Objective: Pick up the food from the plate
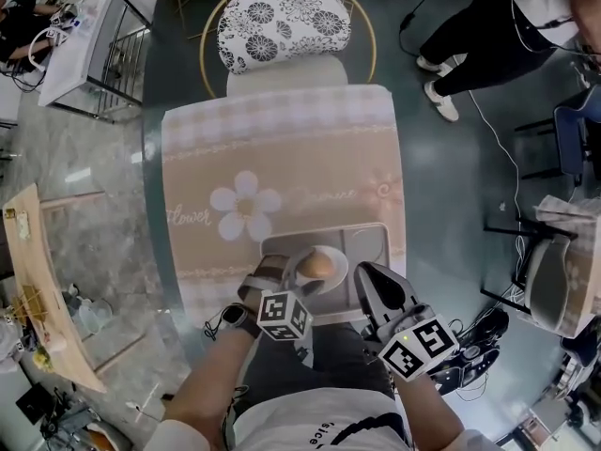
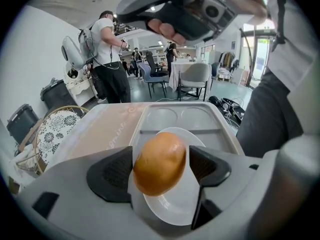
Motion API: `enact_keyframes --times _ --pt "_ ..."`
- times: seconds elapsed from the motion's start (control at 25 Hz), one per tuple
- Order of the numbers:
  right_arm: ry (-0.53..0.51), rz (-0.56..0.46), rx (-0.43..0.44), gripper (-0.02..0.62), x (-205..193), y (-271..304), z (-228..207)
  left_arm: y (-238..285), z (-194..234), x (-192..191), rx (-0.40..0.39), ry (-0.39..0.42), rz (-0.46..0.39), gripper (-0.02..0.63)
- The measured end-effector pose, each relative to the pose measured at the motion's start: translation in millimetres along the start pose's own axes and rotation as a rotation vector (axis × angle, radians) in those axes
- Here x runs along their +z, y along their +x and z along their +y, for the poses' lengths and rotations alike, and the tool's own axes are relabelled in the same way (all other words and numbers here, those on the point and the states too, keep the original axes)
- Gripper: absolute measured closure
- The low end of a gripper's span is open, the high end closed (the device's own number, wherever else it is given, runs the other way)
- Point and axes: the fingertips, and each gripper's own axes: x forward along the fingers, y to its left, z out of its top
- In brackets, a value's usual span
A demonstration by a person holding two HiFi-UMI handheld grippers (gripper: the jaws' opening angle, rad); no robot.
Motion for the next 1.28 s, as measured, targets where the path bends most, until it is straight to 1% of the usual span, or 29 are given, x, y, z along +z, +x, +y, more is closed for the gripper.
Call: enact_keyframes --times 0.12,0.4,0.6,0.92,1.28 --pt "-0.001 0.003 -0.003 0.577 -1 1 -4 7 1 -3 0.003 -0.002 0.002 0.276" --pt "-0.024 0.028 -0.003 0.577 -18 17 -12 11 5 3 0.032 -0.048 -0.037 0.276" --pt "-0.023 0.018 -0.016 0.577 -21 26 -13 3 11 11 0.046 -0.081 -0.065 0.276" --pt "-0.039 -0.045 -0.022 0.577 -9 7 10 -41 12 33 0.074 -0.18 -0.142 0.276" --pt "-0.095 -0.116 -0.02 0.577 11 -20 51 -115 16 56 0.192 -0.312 -0.228 0.276"
